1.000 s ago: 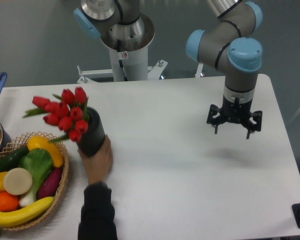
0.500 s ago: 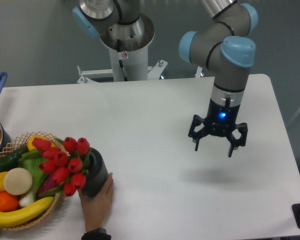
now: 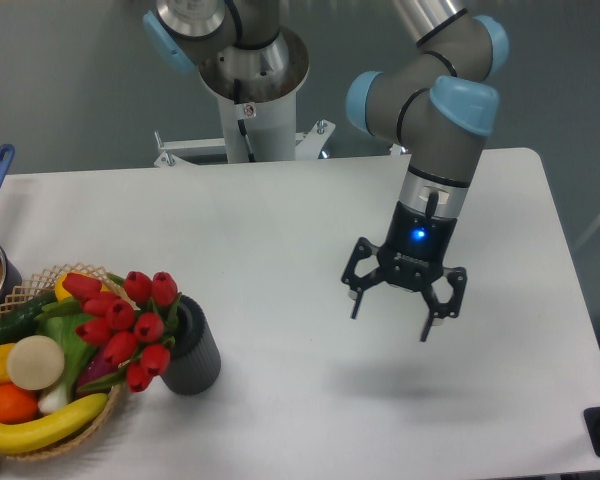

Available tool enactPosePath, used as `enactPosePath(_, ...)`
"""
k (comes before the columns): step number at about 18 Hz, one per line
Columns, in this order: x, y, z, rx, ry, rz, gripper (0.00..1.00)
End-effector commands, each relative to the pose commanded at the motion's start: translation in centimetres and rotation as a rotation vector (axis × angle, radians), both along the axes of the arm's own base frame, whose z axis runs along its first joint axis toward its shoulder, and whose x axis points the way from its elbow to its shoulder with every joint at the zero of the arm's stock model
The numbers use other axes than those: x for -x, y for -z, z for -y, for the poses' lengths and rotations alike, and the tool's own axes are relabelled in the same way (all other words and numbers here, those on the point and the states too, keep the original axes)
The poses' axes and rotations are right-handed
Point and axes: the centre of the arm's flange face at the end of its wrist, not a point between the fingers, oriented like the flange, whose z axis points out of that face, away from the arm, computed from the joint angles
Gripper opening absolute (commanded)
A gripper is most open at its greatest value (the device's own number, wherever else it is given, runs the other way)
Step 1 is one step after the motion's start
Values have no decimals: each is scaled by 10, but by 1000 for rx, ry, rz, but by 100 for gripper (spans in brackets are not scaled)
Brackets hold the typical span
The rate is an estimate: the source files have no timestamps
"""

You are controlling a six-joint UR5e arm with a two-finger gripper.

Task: Pick up the flowers from the vase
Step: 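Move the open gripper toward the red tulip stems above the black vase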

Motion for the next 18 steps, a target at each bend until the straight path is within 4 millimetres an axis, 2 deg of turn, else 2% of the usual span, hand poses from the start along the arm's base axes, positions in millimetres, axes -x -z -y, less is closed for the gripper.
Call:
enactPosePath(1,-4,-1,-3,-10,12,3,100)
enactPosePath(3,-21,10,-11,-9,52,14,100)
enactPosePath(6,-63,26,-33,-6,178,-34,100)
enactPosePath(9,-109,24,-38,-21,245,-36,100)
enactPosePath(13,-137,2,-41,-103,300,-22,100)
enactPosePath(18,-157,10,-55,-107,354,-16,100)
